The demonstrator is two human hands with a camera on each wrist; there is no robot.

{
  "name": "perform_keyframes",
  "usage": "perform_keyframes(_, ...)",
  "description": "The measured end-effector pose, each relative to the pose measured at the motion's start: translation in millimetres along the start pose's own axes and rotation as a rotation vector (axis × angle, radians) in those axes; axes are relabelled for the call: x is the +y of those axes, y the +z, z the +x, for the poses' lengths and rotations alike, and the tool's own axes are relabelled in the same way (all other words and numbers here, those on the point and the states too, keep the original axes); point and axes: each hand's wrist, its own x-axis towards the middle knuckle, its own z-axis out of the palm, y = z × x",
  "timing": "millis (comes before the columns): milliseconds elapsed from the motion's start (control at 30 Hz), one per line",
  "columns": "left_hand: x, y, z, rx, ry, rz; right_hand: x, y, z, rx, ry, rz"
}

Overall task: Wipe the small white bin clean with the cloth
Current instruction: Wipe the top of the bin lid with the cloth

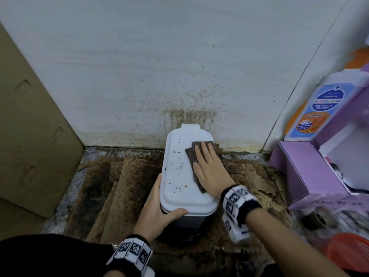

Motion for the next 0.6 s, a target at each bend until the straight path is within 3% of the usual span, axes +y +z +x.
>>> perform_keyframes(100,4,-3,2,0.002,0.006,0.015,10,-13,24,-0.078,-0.038,0.003)
perform_keyframes(233,10,-8,6,-0.001,0.033,0.042,11,-9,20,-0.074,-0.037,0.004)
perform_keyframes(600,7,-5,1,-0.051,0.019,-0.018,-21,22,-69,0.104,-0.036,0.149)
